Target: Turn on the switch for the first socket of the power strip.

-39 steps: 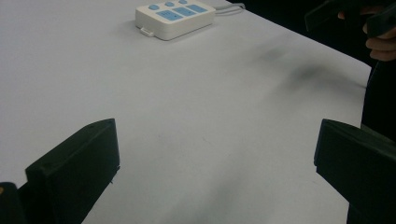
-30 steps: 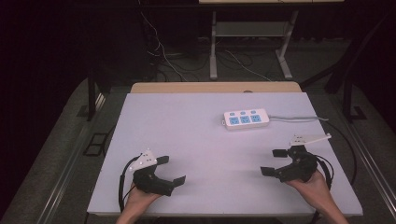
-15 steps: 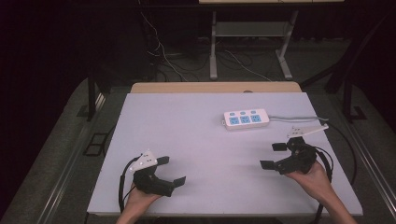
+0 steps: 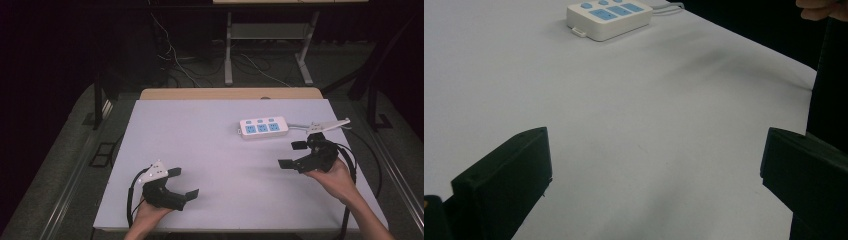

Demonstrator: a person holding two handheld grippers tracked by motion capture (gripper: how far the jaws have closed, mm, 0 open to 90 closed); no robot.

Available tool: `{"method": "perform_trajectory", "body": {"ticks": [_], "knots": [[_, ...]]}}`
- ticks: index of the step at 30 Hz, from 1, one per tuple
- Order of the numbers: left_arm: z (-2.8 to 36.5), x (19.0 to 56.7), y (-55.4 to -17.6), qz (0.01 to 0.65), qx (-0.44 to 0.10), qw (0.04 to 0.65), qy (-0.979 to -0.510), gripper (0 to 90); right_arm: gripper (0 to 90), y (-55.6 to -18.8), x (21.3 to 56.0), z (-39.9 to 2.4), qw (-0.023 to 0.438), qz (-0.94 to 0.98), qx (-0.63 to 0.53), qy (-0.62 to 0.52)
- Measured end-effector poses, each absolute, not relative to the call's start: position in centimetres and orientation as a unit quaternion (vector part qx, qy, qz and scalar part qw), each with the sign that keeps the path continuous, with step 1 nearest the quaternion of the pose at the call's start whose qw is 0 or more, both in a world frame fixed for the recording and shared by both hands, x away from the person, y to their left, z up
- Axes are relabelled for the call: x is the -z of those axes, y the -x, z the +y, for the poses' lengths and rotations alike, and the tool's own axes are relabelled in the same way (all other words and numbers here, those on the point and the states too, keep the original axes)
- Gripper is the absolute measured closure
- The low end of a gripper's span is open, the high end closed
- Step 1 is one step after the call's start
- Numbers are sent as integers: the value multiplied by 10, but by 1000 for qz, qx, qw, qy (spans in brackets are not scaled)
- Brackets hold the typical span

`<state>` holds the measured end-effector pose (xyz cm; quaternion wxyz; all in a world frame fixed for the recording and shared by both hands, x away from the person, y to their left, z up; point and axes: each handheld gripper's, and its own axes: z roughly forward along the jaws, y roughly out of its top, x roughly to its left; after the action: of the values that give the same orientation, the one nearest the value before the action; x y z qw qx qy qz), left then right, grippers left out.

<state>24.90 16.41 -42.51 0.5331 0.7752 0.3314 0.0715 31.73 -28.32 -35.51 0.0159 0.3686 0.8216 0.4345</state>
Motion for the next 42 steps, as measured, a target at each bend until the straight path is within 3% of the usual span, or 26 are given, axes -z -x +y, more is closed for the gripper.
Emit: {"method": "perform_trajectory", "body": {"ticks": [42], "knots": [[164, 425, -249, 329, -68, 533, -776, 0, 2, -389, 337, -277, 5, 842, -382, -380]]}}
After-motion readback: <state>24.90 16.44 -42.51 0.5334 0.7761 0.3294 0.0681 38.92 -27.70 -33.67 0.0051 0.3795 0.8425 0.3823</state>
